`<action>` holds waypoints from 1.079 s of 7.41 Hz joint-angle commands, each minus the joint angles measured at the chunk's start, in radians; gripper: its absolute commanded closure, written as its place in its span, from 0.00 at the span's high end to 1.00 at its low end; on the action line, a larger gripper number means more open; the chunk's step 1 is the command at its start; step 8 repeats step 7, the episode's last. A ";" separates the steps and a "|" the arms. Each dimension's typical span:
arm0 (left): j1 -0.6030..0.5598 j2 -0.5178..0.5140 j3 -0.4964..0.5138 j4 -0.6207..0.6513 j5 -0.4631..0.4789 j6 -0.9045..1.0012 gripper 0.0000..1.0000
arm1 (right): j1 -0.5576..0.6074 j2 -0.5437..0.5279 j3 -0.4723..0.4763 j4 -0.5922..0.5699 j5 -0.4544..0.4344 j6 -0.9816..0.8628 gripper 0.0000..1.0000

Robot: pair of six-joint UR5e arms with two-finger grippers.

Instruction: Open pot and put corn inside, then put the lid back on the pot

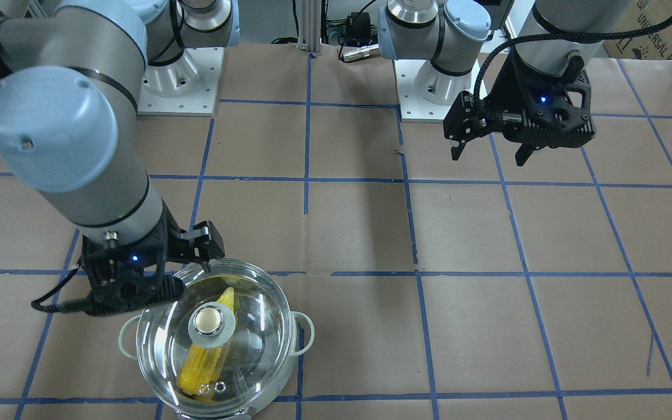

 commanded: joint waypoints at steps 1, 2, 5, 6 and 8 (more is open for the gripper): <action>0.000 0.003 0.000 0.000 0.005 0.000 1.00 | -0.043 -0.210 0.245 -0.030 0.001 -0.031 0.96; 0.000 0.003 0.000 -0.001 0.007 -0.001 1.00 | -0.042 -0.300 0.330 -0.049 0.001 -0.028 0.97; 0.000 0.003 0.000 -0.003 0.008 -0.001 1.00 | -0.034 -0.338 0.401 -0.138 0.016 -0.010 0.99; 0.000 0.001 0.000 -0.004 0.008 -0.001 1.00 | -0.034 -0.317 0.395 -0.139 0.018 -0.010 0.99; 0.000 -0.006 0.001 -0.004 0.010 -0.003 1.00 | -0.034 -0.312 0.395 -0.157 0.018 -0.011 0.99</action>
